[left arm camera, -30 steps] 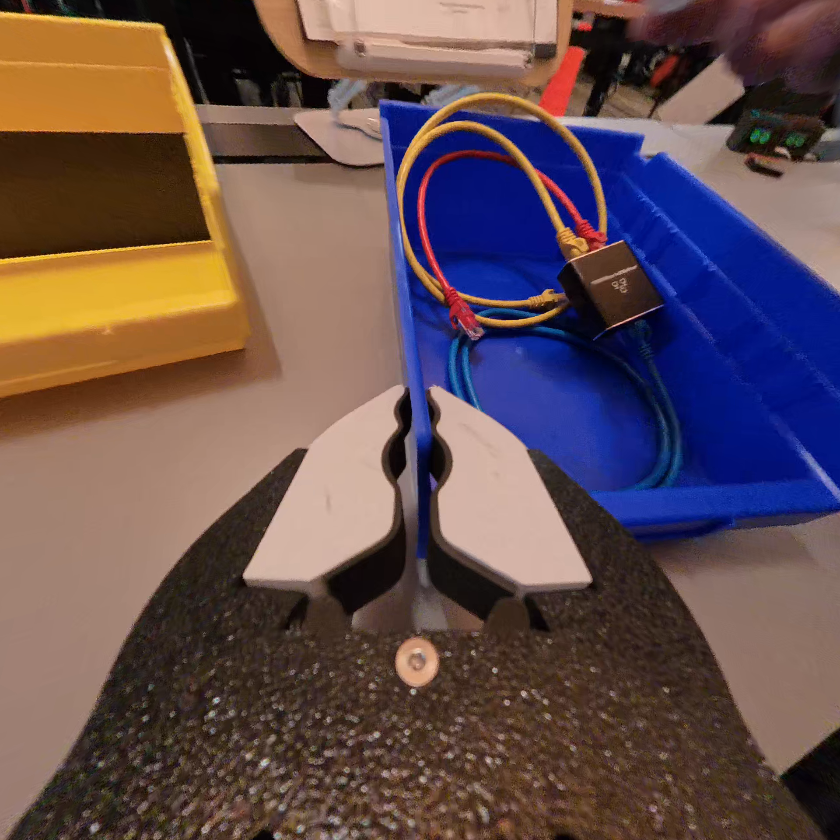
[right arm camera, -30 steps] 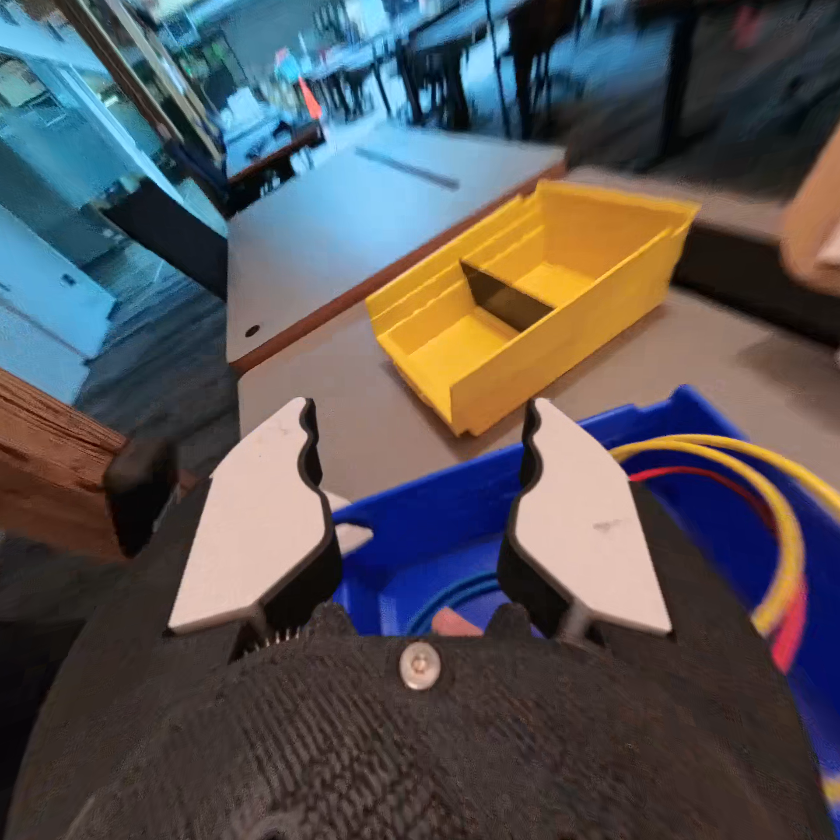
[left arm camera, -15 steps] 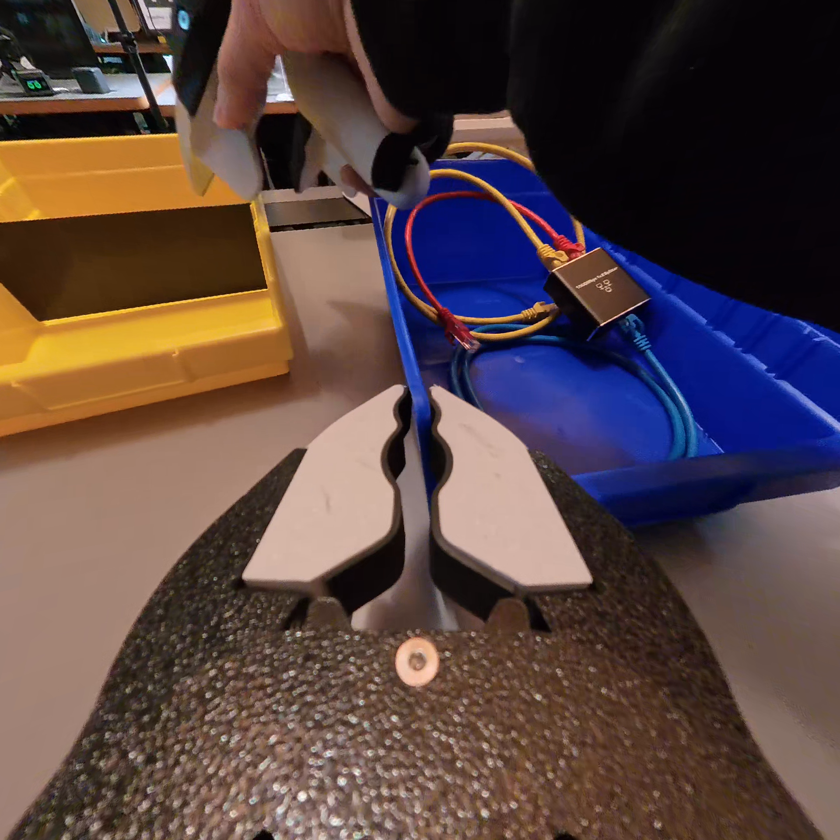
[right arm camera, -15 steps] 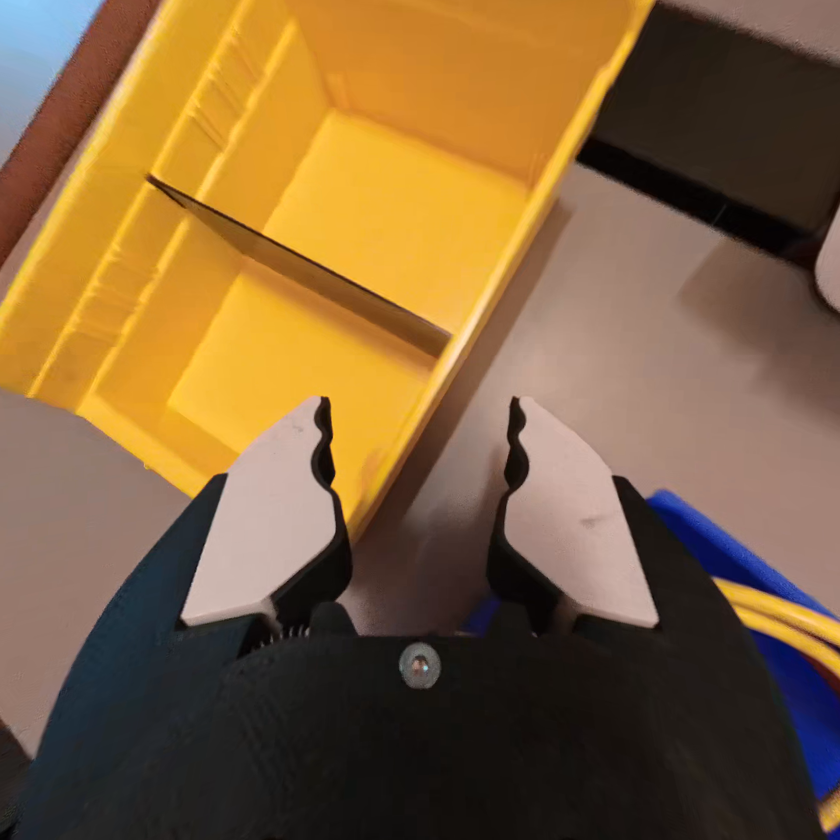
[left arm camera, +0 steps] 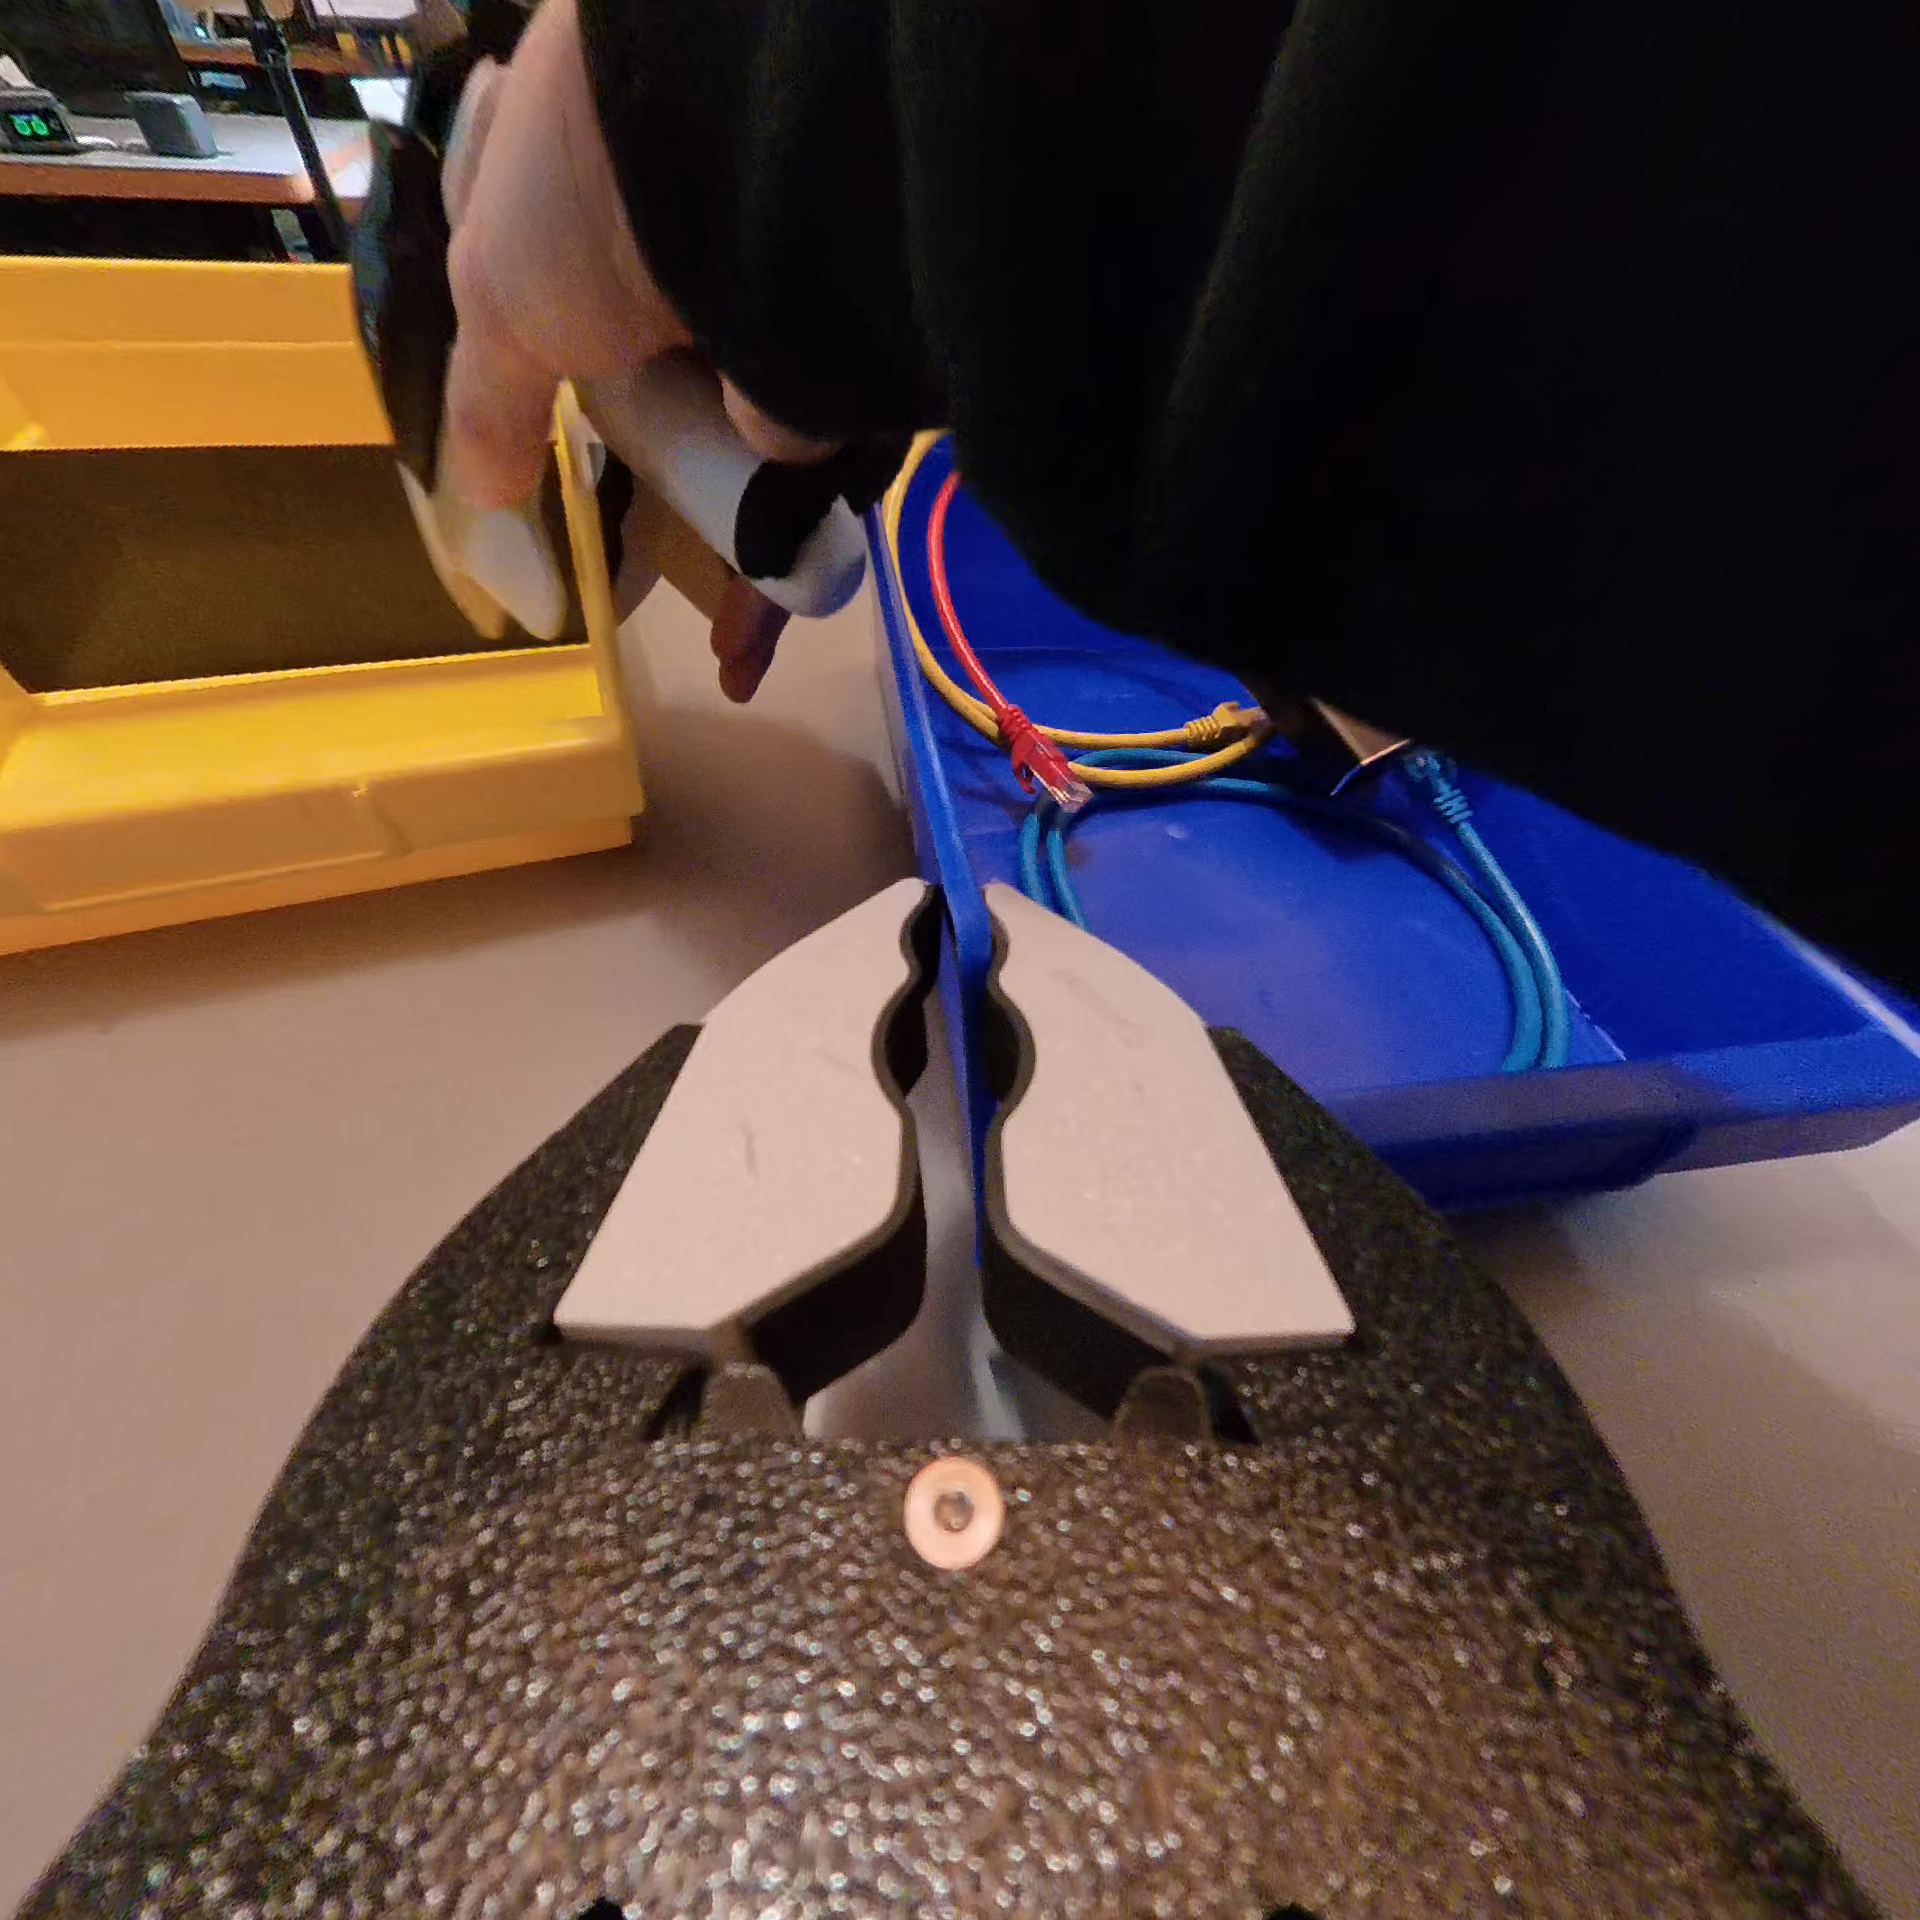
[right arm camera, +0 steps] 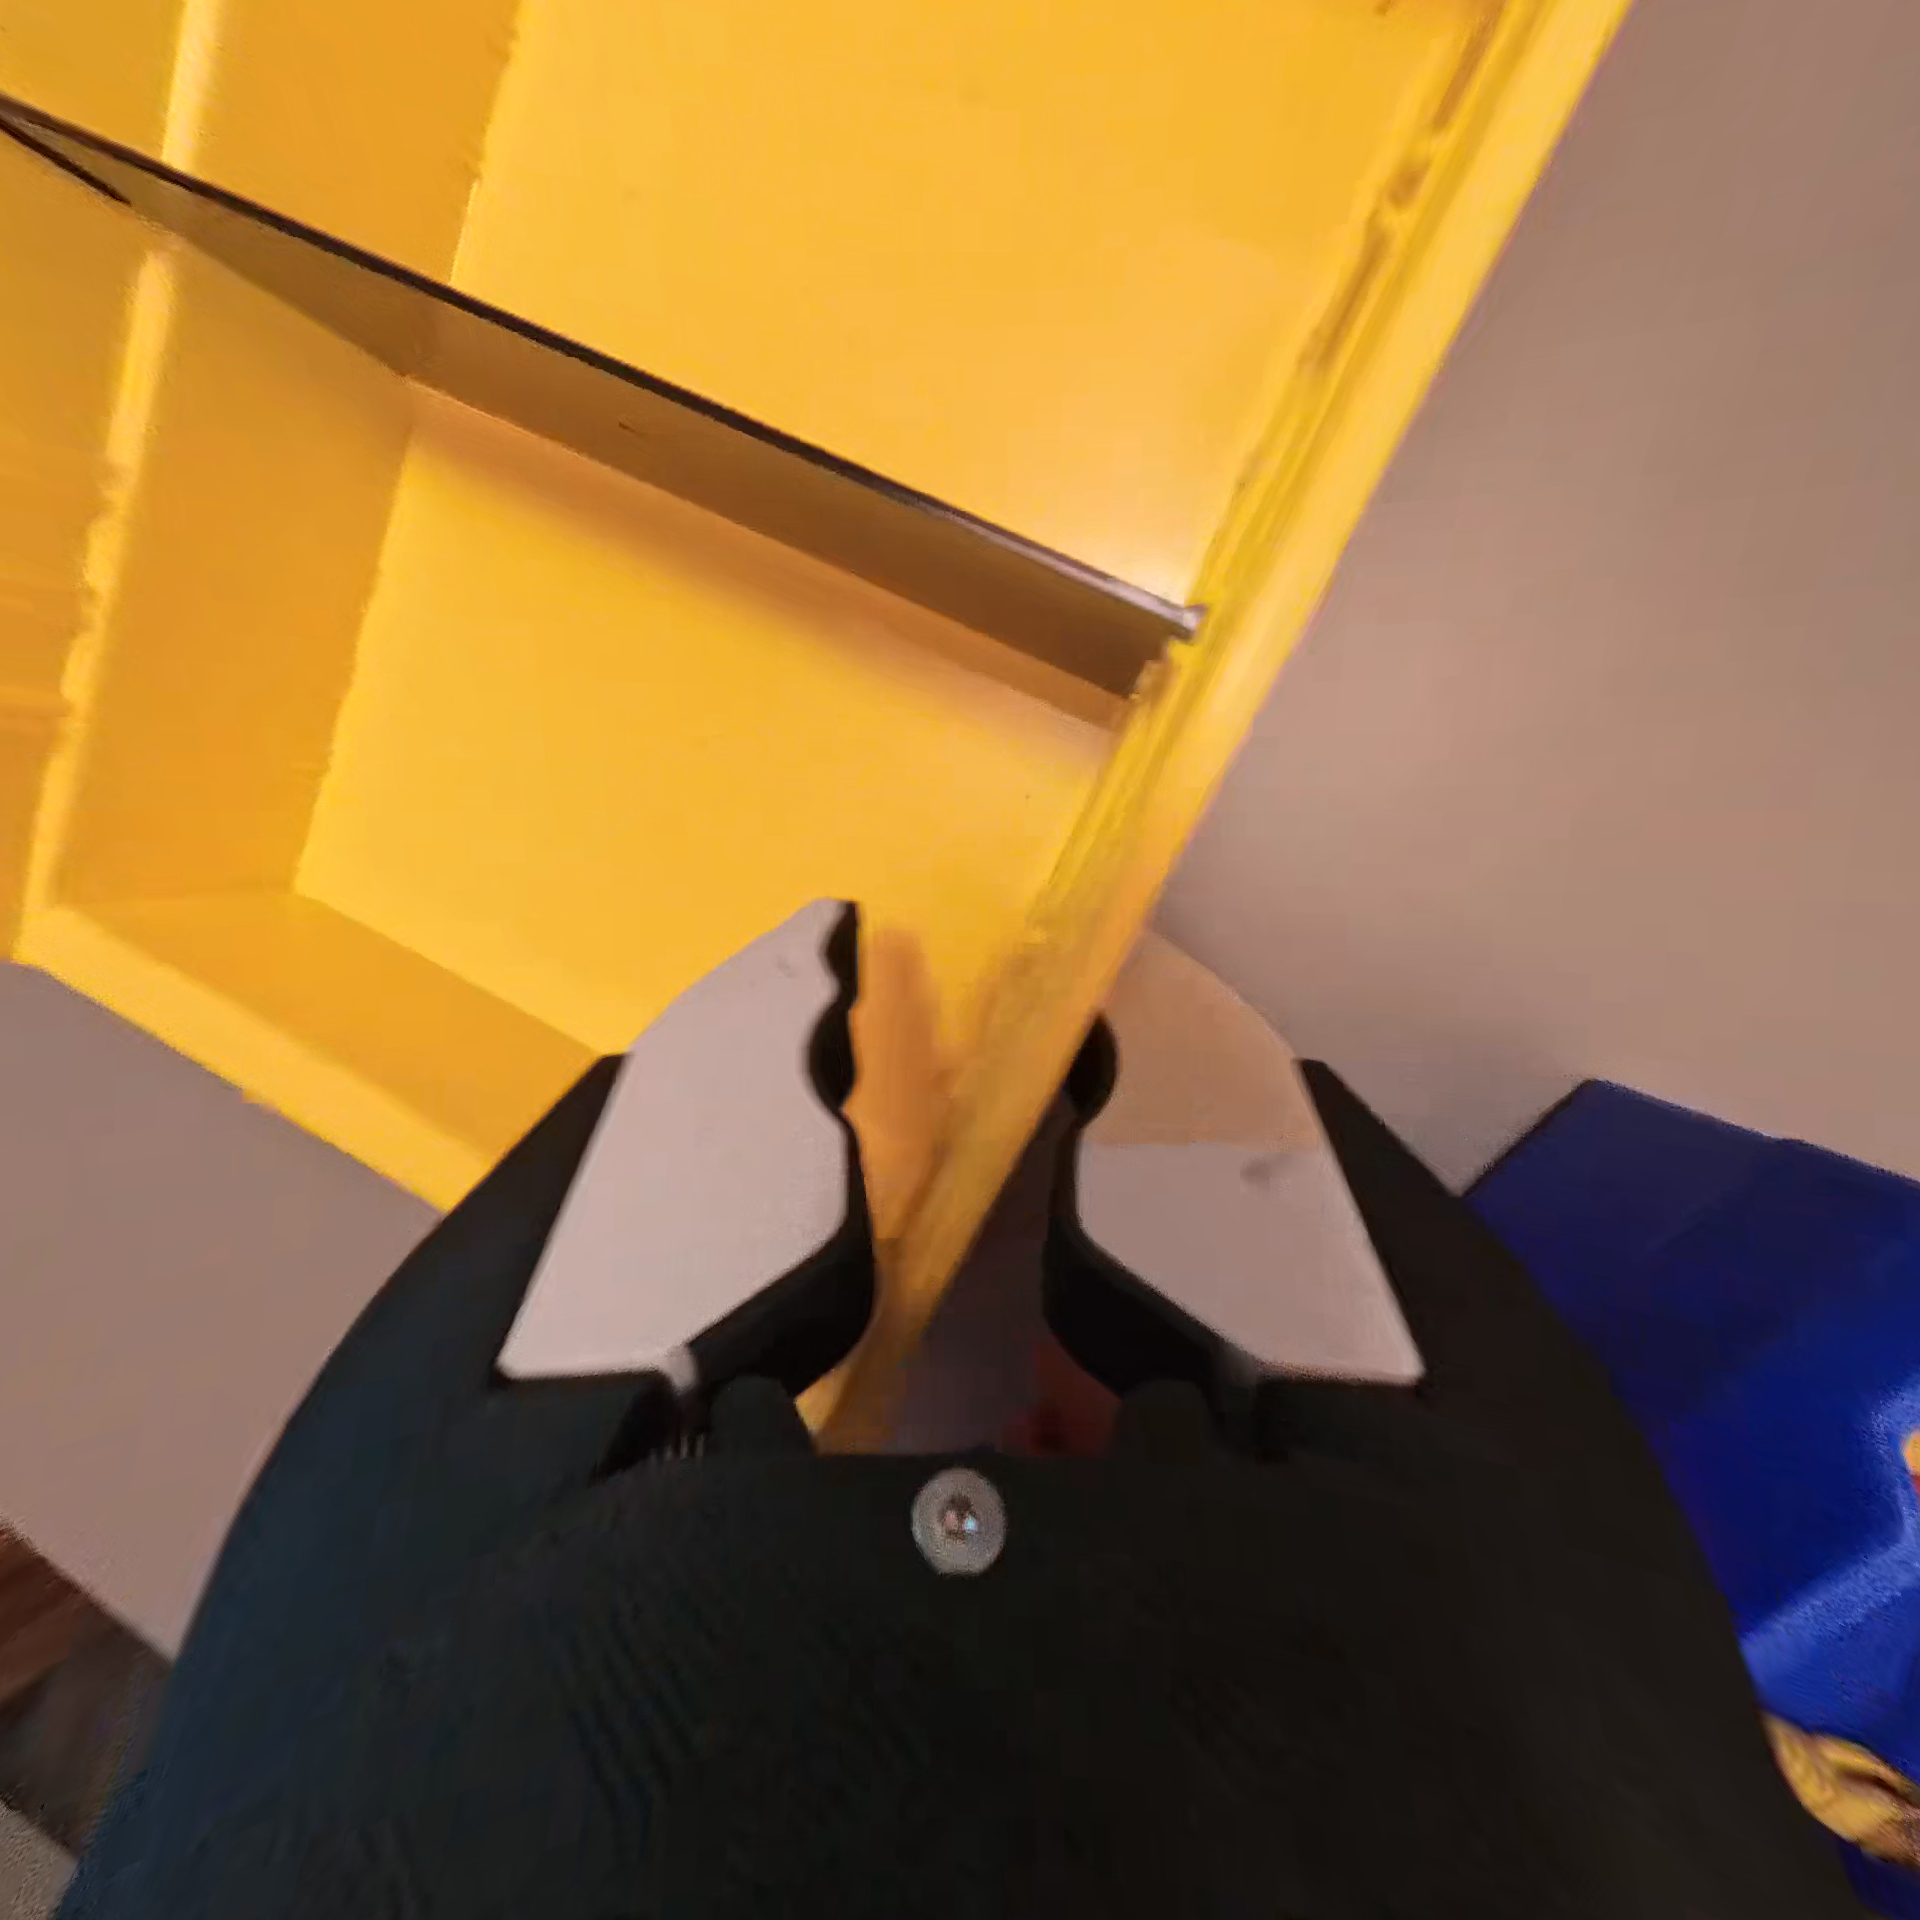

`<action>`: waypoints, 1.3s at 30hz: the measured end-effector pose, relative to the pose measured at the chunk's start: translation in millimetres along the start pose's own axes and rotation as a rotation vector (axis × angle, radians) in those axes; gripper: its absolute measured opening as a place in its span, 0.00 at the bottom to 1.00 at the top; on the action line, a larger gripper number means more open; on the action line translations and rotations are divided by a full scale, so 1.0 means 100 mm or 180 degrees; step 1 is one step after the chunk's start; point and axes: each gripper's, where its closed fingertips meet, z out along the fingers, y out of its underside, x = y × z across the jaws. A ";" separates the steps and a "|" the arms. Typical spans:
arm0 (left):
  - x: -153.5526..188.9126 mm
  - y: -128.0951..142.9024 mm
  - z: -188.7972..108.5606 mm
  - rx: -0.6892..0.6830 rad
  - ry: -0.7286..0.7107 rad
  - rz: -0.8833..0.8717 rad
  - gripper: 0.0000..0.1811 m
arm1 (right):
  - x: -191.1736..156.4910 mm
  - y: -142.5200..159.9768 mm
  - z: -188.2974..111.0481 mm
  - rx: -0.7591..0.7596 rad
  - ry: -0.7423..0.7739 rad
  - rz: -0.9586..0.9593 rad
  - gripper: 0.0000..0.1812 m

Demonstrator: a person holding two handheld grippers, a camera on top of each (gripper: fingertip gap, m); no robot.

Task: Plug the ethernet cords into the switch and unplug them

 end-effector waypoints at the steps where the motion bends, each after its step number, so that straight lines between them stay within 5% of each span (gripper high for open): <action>1: 0.00 0.00 0.00 0.0001 -0.0007 0.0004 0.02 | 0.00 0.01 0.02 -0.0011 0.0029 -0.0009 0.17; 4: -0.01 0.00 -0.01 0.0015 -0.0053 0.0022 0.02 | 0.01 0.00 0.02 -0.0001 0.0216 -0.0111 0.11; 8: -0.02 0.00 -0.03 0.0009 -0.0118 0.0185 0.02 | -0.16 -0.10 -0.13 0.0061 -0.0270 -0.0132 0.11; 13: -0.11 0.00 -0.06 0.0015 -0.0215 0.0298 0.02 | -0.30 -0.49 -0.97 0.0556 -0.0856 -0.0469 0.10; 16: -0.23 0.00 -0.09 0.0017 -0.0267 0.0320 0.02 | 0.02 -0.70 -1.69 0.1014 -0.0992 -0.0642 0.09; 20: -0.56 -0.01 -0.13 0.0015 -0.0355 0.0211 0.02 | 1.01 -0.65 -2.44 0.1448 -0.0712 -0.0660 0.07; 25: -1.19 -0.05 -0.15 -0.0022 -0.0553 0.0075 0.01 | 2.58 0.01 -2.87 0.1497 -0.0075 -0.0255 0.07; 29: -1.72 -0.08 -0.18 -0.0034 -0.0713 -0.0029 0.01 | 3.64 0.84 -2.86 0.1327 0.0258 0.0248 0.07; 35: -2.39 -0.13 -0.13 -0.0048 -0.0950 -0.0063 0.01 | 4.69 1.95 -2.58 0.0834 0.0614 0.0780 0.08; 39: -2.69 -0.17 -0.05 -0.0032 -0.1029 -0.0041 0.02 | 5.07 2.33 -2.49 0.0584 0.0736 0.0872 0.09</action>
